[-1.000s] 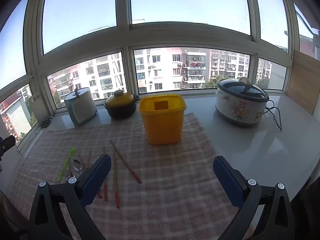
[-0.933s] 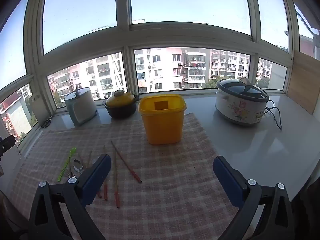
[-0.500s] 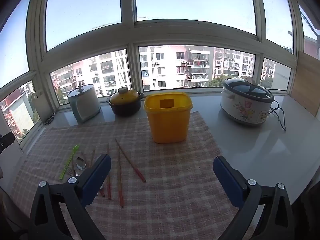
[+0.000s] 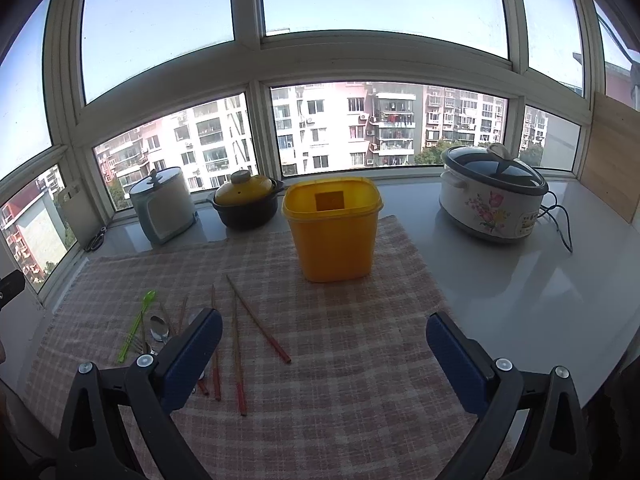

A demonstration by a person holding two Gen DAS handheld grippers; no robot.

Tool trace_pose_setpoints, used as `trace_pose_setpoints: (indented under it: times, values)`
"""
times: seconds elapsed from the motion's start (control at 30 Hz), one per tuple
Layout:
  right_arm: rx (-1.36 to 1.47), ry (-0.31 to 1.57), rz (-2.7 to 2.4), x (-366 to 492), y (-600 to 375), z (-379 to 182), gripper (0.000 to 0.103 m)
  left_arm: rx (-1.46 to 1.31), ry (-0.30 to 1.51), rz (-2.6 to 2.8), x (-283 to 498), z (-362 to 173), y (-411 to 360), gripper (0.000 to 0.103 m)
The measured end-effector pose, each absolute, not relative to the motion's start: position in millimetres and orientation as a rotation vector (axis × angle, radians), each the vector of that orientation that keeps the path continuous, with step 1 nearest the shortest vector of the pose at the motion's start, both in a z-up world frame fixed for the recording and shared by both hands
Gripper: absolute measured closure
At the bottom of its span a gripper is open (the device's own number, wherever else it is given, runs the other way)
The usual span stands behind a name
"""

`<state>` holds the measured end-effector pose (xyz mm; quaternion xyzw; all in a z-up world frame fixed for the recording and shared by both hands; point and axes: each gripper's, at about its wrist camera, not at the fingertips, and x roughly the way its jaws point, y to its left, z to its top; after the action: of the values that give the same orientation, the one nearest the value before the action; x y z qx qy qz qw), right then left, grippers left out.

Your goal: Organize utensils

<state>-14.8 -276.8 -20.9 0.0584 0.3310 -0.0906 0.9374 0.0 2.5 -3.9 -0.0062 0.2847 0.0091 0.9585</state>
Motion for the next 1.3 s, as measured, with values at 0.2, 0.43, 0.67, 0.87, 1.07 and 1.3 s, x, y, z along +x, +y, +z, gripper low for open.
trace_pose_setpoints:
  times: [0.2, 0.43, 0.67, 0.87, 1.07, 1.3]
  values:
    - [0.121, 0.674, -0.191, -12.3, -278.8, -17.6, 0.000, -0.028, 0.573, 0.021, 1.6, -0.8, 4.5, 0.000]
    - [0.111, 0.665, -0.193, -11.1, -279.3, -13.5, 0.000, -0.036, 0.573, 0.016, 3.5, 1.9, 4.1, 0.000]
    - [0.101, 0.658, -0.192, -7.3, -278.5, -9.9, 0.000, -0.042, 0.576, 0.017, 6.0, 4.5, 5.3, 0.000]
    - [0.088, 0.647, -0.188, -4.1, -274.4, -8.2, 0.000, -0.049, 0.578, 0.022, 8.1, 5.3, 8.5, 0.000]
    - [0.075, 0.644, -0.185, -1.1, -270.6, -7.7, 0.000, -0.056, 0.583, 0.027, 9.0, 3.4, 12.2, 0.000]
    - [0.056, 0.638, -0.191, 1.6, -268.3, -6.2, 0.000, -0.056, 0.583, 0.023, 8.3, 2.7, 12.7, 0.000]
